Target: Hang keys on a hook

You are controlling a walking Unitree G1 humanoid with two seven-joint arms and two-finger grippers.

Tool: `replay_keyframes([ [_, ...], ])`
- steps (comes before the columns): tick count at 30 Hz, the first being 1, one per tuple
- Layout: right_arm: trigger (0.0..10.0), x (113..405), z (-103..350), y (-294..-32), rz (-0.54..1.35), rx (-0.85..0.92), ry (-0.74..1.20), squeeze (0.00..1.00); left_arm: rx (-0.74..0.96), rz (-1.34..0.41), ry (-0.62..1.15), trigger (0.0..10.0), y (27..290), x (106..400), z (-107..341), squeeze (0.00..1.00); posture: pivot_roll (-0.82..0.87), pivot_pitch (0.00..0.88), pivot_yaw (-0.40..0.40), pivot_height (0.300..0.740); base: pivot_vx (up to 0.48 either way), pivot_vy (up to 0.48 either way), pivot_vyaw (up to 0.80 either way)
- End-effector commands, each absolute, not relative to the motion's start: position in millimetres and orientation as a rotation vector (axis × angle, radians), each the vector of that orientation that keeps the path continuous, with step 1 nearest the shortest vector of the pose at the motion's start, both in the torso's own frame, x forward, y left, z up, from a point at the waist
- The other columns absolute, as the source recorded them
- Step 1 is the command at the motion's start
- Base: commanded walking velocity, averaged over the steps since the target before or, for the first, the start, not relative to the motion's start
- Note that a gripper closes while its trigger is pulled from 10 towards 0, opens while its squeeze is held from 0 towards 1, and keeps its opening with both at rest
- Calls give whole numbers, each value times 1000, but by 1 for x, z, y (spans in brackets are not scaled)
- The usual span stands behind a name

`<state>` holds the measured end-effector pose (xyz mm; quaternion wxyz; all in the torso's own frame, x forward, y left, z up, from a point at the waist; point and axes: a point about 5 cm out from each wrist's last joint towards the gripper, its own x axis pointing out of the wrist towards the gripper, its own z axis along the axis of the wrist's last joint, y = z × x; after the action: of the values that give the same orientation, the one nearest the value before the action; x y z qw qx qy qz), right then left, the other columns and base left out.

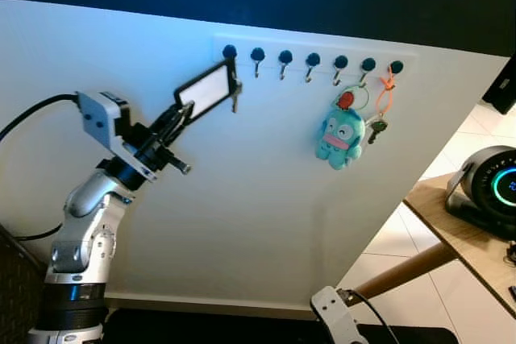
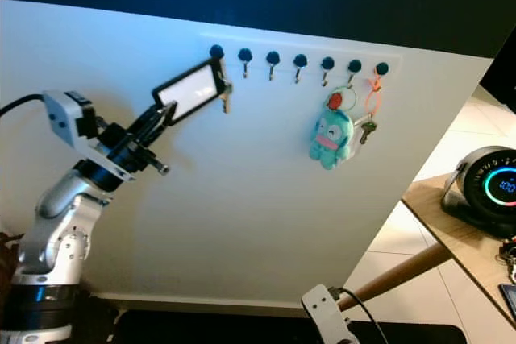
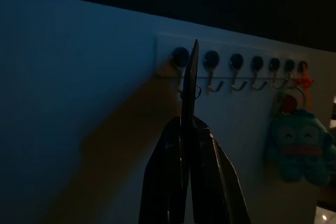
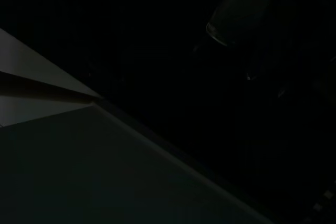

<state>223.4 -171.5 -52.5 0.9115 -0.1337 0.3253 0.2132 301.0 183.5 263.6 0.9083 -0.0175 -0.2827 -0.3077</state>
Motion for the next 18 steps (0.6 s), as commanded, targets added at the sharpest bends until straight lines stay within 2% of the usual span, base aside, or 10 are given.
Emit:
replay_keyframes([
  [1,10000,218,-56,-175,426,-270,691,0,-24,-634,-612,0,185,300,270,0,99,68,-101,740,0,0,0],
  [18,10000,219,-56,-173,429,-269,688,0,-16,-634,-622,0,183,304,275,0,97,67,-97,740,0,0,0],
])
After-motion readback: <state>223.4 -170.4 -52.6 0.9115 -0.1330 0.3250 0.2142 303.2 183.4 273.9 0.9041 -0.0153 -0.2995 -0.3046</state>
